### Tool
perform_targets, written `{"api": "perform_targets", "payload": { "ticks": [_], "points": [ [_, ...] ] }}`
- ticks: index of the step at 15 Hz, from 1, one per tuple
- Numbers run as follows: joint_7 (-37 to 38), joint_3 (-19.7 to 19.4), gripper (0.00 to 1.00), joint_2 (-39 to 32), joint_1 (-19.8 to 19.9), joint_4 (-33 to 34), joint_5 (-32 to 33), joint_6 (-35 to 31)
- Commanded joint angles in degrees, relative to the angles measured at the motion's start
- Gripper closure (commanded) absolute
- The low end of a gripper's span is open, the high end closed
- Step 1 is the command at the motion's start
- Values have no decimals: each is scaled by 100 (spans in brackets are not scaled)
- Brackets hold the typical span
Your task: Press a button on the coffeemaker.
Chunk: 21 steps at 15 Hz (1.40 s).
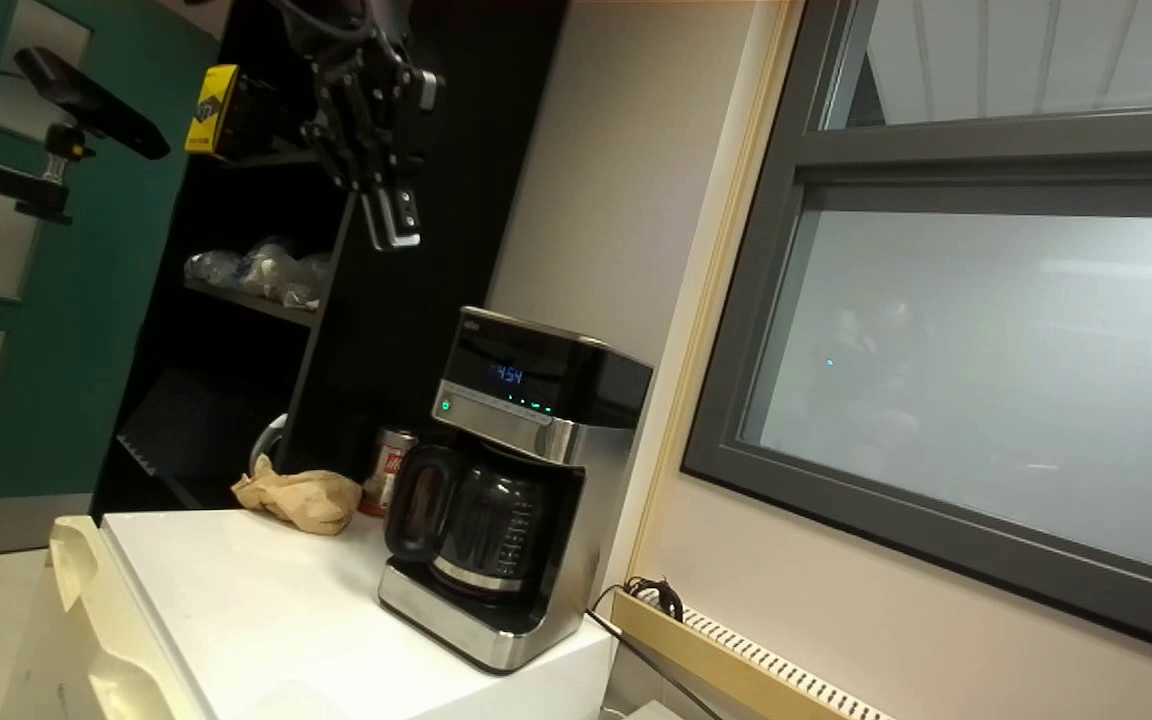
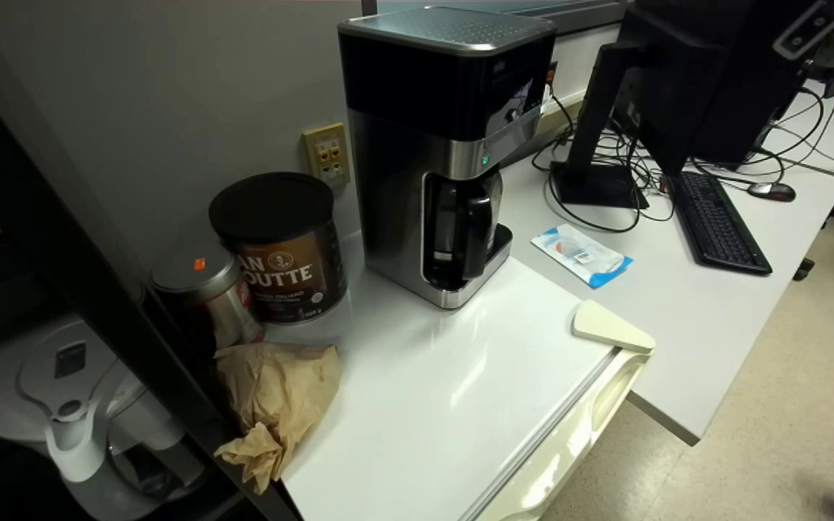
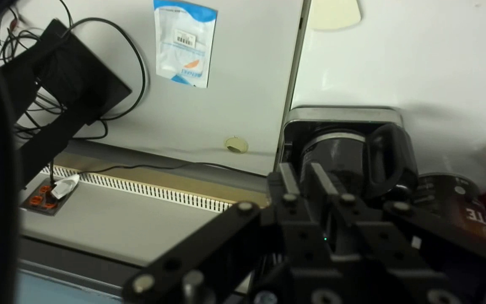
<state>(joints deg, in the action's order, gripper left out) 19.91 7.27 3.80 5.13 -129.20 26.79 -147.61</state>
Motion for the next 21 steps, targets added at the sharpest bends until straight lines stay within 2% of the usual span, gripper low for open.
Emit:
{"api": "perform_targets", "payload": {
  "ticks": [1, 3, 4, 12, 21],
  "points": [
    [427, -233, 100, -861, -156, 747, 440, -452],
    [574, -408, 99, -1240, -277, 1038, 513, -714],
    [710, -259, 99, -1452, -97, 1186, 582, -878],
    [972, -462, 99, -2648, -148, 2143, 555, -1602],
    [890, -423, 99, -3532, -112, 2959, 367, -1836]
  ]
}}
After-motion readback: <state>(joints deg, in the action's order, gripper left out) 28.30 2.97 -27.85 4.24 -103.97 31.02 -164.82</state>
